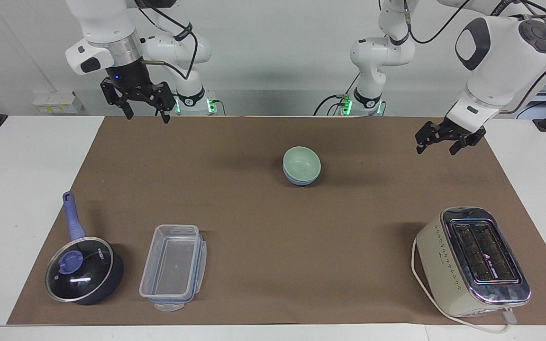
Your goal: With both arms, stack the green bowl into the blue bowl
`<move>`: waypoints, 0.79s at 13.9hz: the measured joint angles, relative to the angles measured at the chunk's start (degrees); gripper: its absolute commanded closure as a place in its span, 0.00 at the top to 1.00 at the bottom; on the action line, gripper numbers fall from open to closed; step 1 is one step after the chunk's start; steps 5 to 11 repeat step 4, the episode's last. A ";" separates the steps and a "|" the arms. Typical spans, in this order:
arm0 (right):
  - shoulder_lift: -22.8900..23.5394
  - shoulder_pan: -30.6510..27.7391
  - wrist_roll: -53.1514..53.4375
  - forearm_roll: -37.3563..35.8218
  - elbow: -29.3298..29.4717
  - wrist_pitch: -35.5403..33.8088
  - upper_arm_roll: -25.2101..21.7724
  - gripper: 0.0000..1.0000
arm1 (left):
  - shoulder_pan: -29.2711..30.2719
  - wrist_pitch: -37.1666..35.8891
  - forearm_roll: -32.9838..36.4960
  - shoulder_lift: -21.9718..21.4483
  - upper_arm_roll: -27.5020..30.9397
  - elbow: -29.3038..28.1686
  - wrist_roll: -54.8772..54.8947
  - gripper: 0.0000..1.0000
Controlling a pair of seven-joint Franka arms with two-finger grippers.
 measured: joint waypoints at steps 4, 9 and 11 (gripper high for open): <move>0.03 -0.16 0.00 0.00 0.28 0.00 0.01 1.00 | 0.00 0.00 0.00 0.00 0.00 0.00 0.00 1.00; 0.03 -0.16 0.00 0.00 0.28 0.00 0.01 1.00 | 0.00 0.00 0.00 0.00 0.00 0.00 0.00 1.00; 0.03 -0.16 0.00 0.00 0.28 0.00 0.01 1.00 | 0.00 0.00 0.00 0.00 0.00 0.00 0.00 1.00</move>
